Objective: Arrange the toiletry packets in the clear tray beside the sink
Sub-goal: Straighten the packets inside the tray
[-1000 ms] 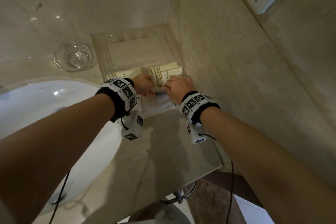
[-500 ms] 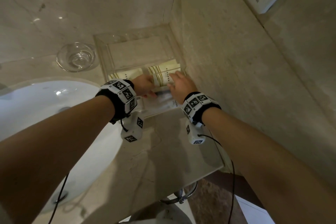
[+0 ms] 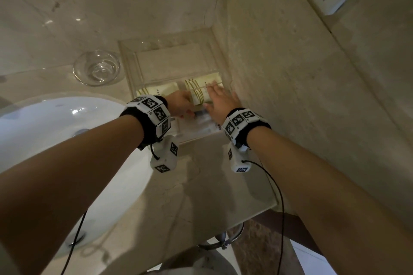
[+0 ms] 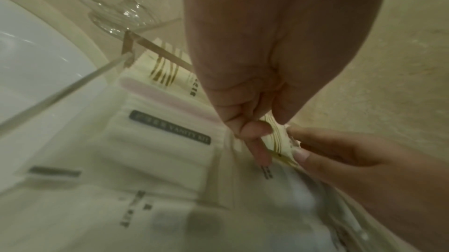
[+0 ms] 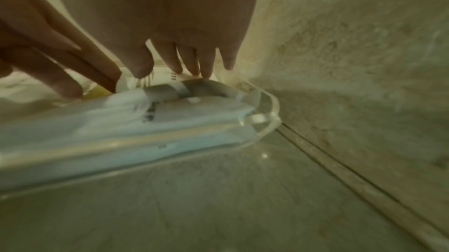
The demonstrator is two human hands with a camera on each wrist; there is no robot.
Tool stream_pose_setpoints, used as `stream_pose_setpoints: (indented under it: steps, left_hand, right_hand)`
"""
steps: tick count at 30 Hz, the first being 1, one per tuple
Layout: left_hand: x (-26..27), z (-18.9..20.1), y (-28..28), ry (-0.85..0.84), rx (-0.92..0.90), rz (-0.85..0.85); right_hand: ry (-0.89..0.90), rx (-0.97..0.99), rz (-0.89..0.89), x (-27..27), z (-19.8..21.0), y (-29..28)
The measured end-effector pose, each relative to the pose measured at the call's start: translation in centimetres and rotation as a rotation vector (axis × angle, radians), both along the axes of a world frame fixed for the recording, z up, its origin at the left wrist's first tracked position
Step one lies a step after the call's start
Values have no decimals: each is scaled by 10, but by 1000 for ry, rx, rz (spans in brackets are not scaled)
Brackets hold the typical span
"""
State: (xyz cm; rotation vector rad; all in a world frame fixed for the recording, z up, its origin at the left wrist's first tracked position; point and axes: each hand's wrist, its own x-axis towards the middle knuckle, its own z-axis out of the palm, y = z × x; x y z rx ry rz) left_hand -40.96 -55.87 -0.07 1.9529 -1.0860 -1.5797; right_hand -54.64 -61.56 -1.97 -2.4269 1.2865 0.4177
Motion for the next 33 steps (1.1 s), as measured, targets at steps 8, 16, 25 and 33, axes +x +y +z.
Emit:
stream_pose_setpoints:
  steps: [8, 16, 25, 33]
  left_hand:
    - [6, 2, 4, -3, 2, 48]
    - [4, -1, 8, 10, 1, 60]
    - [-2, 3, 8, 10, -11, 83]
    - [-1, 4, 7, 2, -20, 79]
  right_hand:
    - [-208, -174, 9, -12, 9, 10]
    - [-71, -97, 77, -9, 3, 15]
    - [-167, -136, 62, -10, -3, 18]
    - [-216, -125, 8, -15, 7, 14]
